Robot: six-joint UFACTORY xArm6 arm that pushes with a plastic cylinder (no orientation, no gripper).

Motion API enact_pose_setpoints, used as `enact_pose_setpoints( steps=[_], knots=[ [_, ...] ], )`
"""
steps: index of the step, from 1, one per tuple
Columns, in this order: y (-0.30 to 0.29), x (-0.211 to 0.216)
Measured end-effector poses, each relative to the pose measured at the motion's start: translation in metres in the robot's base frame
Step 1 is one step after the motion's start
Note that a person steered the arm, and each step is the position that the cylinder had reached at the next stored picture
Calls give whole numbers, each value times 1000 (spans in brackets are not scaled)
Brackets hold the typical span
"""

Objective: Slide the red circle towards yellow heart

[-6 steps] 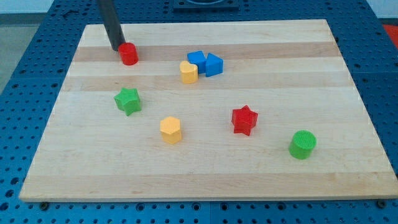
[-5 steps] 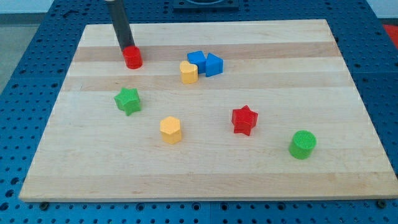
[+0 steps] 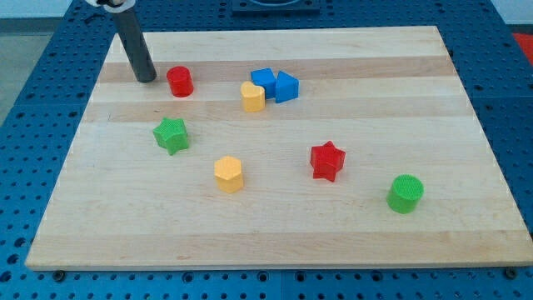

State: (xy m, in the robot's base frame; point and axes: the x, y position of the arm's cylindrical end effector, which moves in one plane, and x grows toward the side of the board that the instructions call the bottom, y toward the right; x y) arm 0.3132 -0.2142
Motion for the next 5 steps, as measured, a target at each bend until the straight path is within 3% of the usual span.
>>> enact_pose_setpoints(
  steps=[3, 5],
  knots=[
    [91, 21],
    [57, 52]
  ],
)
